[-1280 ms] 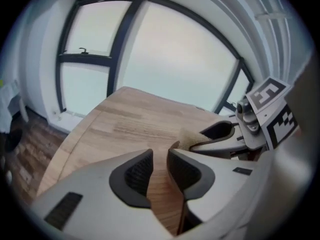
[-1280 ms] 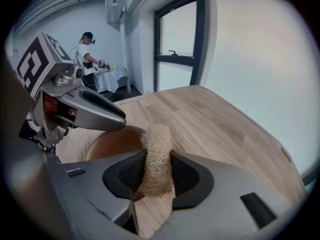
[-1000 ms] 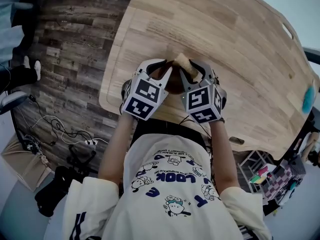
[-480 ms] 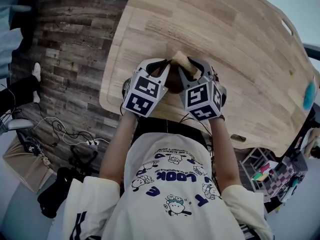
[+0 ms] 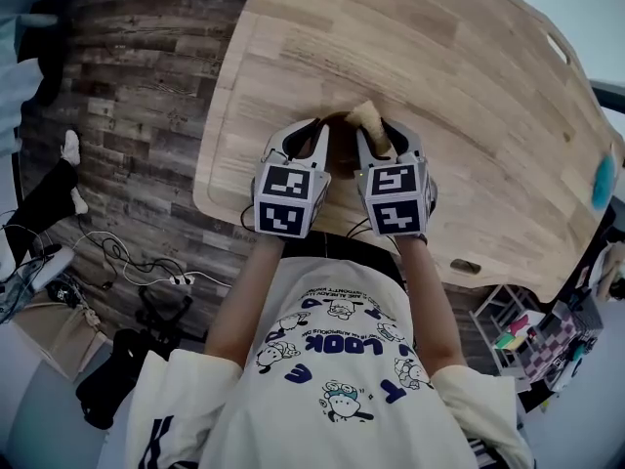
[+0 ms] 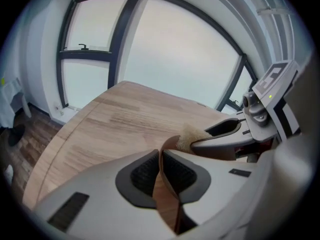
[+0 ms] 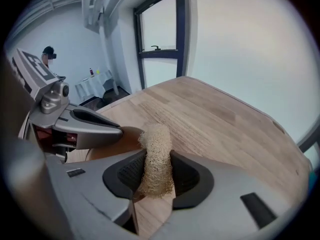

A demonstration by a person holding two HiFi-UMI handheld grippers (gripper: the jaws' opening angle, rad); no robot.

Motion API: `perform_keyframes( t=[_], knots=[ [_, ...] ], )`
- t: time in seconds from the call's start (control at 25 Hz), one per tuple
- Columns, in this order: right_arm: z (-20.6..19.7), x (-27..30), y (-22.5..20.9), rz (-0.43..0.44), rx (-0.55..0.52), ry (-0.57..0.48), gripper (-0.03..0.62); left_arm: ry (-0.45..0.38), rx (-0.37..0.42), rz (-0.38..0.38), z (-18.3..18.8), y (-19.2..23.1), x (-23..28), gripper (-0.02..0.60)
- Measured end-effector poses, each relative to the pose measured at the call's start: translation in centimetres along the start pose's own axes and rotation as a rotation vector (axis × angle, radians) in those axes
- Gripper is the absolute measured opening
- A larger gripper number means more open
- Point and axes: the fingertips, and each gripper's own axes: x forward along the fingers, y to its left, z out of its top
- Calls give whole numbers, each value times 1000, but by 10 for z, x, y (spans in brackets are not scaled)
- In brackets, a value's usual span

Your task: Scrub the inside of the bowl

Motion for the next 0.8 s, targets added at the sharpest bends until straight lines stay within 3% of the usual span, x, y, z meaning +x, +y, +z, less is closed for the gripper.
perform_keyframes(
  t=[0.2,0.56,0.68,0.8],
  knots=[
    [-9,-6,-4,-38,102,12,131,-42,-117,68,-6,0,-4,55],
    [-24,-13,-8,-66,242,20,132,-79,-208,149,-10,1,-6,58],
    [-24,-12,-9,-66,255,7,132,-76,-197,150,-11,0,-6,60],
    [-22,-11,-10,-63,220,7,132,-43,-134,138,-10,0,-6,61]
  ],
)
